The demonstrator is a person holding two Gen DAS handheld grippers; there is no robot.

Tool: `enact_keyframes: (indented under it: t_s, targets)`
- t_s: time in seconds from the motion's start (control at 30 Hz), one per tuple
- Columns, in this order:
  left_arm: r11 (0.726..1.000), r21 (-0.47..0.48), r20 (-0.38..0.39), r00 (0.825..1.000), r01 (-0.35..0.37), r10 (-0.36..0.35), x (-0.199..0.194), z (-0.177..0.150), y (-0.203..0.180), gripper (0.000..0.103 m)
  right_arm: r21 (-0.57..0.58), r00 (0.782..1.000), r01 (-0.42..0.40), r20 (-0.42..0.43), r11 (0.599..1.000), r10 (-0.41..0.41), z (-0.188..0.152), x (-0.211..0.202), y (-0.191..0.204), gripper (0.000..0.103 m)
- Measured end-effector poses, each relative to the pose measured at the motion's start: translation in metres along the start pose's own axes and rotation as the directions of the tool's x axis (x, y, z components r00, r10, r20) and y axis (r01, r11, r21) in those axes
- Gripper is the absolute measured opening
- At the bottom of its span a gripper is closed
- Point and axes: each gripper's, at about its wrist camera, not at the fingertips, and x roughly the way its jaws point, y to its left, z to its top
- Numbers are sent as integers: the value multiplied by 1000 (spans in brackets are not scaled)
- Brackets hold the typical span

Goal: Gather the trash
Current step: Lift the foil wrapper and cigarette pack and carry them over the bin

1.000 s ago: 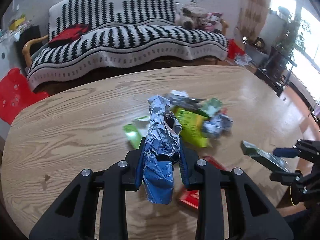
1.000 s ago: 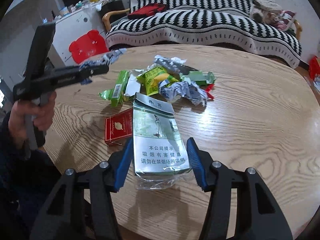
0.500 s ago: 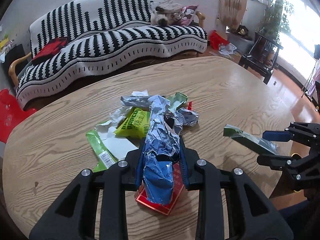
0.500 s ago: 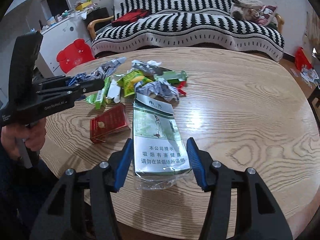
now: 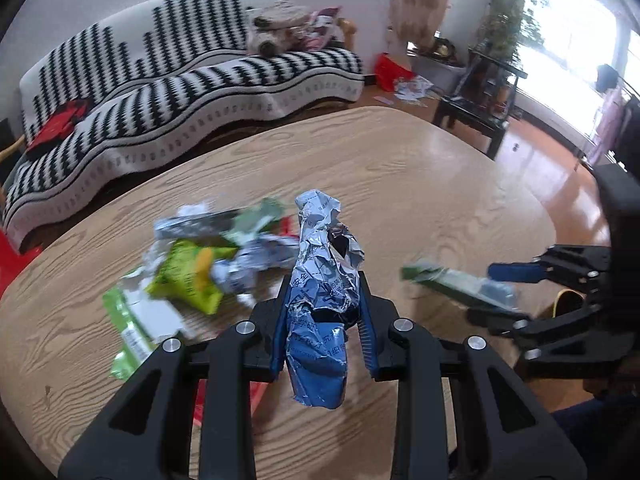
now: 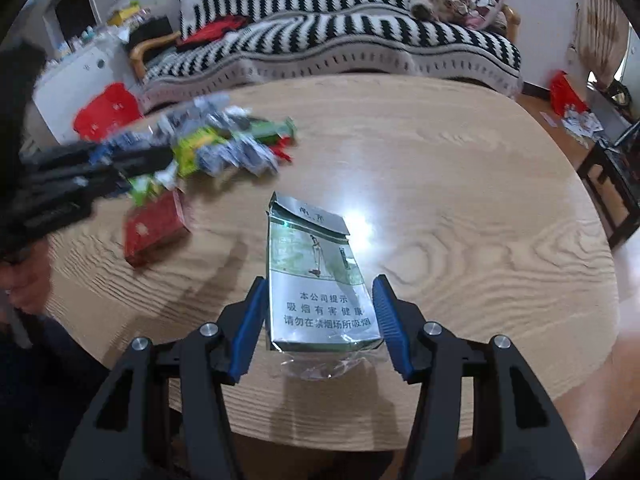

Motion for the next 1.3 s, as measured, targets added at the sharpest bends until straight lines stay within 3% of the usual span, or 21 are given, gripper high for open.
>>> enact_keyframes:
  t_s: [0.1,0.17,0.23,0.43,0.6,0.7,0.77,1.0,1.2,1.3]
  targets:
    - [999,31,-7,1000,11,-10,4,1,-14,29,2,998,19,-65,1000,-19,-12,16,-7,28]
    - [999,43,-12,1000,11,-10,5,0,-19,29,-10,996,50,-79,999,-51,-18,22,-11,35]
    - [999,49,-18,1000,7,-7,6,-1,-21,29,-10,996,61,-65,998,-61,-19,21,-14,68]
    - [1000,30,-27,1000,4,-4,8,-1,-15,29,-17,993,115,-24,993,-116,-13,15,-23,82]
    - [999,43,-36,999,7,-5,10,-2,-18,29,-26,987,125,-97,992,-127,-16,39,-35,79]
    - [999,41,-37,999,10,-8,10,0,-18,29,-13,991,106,-77,994,-107,-15,37,-39,59]
    - [999,39,-36,999,13,-11,11,0,-19,29,9,995,64,-77,998,-63,-15,34,-40,59]
    - [998,44,-34,998,48,-46,13,5,-34,29,10,998,61,-26,998,-61,-20,4,-28,58]
    - [990,67,-33,992,124,-122,16,11,-71,29,157,993,107,29,982,-113,-35,-45,-61,58]
    - [977,106,-43,982,187,-183,23,12,-108,29,282,984,154,41,947,-172,-60,-73,-92,58]
